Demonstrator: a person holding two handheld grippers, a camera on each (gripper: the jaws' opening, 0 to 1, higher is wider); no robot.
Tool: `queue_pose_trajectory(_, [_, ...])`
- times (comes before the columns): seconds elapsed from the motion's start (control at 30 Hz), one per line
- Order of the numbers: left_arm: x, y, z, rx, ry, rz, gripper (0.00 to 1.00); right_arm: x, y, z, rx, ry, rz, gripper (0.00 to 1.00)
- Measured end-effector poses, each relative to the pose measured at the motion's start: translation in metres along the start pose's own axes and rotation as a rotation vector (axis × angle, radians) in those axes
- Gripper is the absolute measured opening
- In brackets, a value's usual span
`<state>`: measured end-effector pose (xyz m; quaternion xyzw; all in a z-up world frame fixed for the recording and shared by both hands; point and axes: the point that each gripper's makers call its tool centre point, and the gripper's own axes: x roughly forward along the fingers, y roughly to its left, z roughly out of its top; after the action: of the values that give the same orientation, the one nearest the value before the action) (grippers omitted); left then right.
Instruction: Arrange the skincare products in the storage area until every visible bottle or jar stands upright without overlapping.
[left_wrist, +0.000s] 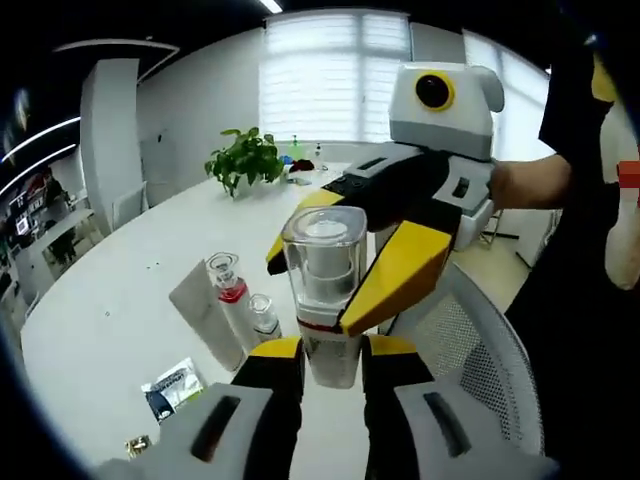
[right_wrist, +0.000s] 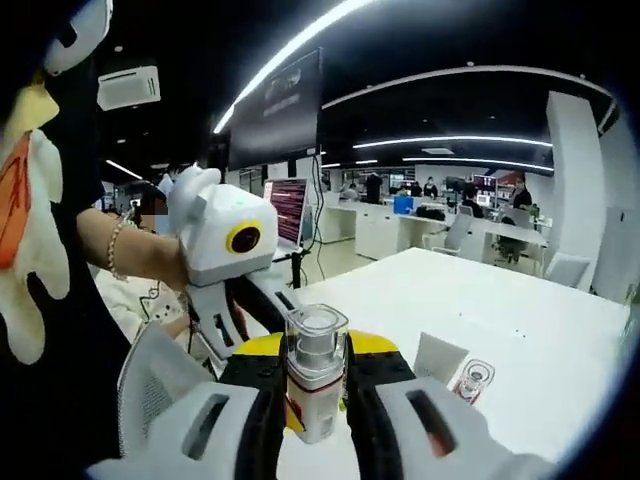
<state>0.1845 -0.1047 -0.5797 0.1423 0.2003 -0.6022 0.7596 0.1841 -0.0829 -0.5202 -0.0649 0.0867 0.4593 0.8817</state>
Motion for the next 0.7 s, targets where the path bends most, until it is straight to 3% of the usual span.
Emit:
queue_pose_trajectory(0.23, [0.019,0.004,-0.009,0.036,0.033,-0.017,0.23,-0.001,-0.013,-0.018,0.034,0.023,-0.031,0.22])
queue_pose_trajectory(0.7, [0.056,0.017,-0.053,0.038,0.070,-0.042,0.23,0.015,-0.033,-0.079,0.064,0.161,-0.034,0.22])
